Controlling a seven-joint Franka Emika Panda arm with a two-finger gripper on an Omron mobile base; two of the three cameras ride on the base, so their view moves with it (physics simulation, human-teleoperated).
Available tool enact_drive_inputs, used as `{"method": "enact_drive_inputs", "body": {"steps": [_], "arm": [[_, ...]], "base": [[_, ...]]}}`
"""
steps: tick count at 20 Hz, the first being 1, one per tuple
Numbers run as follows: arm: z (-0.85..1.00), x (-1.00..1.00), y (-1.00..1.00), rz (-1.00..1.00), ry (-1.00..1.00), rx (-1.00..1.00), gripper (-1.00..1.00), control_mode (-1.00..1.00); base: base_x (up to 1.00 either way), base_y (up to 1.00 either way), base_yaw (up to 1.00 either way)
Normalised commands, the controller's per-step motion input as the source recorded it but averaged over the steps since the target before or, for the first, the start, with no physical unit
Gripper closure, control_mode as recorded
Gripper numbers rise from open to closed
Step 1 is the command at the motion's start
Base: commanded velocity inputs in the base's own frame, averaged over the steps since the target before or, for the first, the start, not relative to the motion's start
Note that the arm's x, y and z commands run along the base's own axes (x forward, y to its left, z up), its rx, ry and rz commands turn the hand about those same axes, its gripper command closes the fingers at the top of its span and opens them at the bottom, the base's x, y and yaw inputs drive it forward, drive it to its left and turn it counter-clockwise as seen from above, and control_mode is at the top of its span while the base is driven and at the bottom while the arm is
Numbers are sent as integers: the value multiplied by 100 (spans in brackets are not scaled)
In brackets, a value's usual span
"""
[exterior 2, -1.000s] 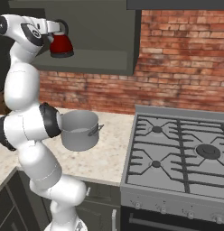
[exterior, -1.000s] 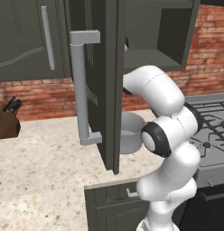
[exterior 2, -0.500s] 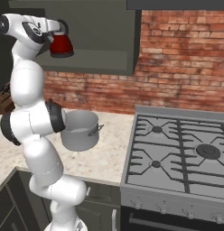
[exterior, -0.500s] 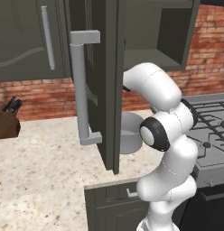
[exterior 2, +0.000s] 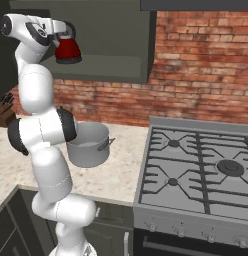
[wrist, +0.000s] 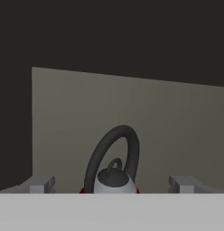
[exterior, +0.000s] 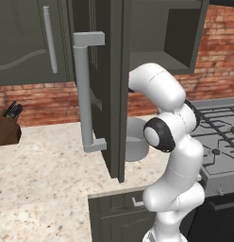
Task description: Pick the kettle from the cabinet and place it on a stove burner. Then pick the pot from the counter and place it on another stove burner. Finally, turn both burners on.
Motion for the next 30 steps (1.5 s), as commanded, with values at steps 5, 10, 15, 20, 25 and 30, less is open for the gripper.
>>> {"method": "enact_drive_inputs", "body": {"steps": [5,10,15,20,25,30], "arm": [[0,13,1,0,0,0,-100,-100],[0,13,0,0,0,0,-100,-100],[0,12,0,0,0,0,-100,-100],[0,7,0,0,0,0,-100,-100],[0,1,0,0,0,0,-100,-100],[0,4,0,0,0,0,-100,-100]], "base": [[0,0,0],[0,0,0],[0,0,0],[0,0,0],[0,0,0],[0,0,0]]}}
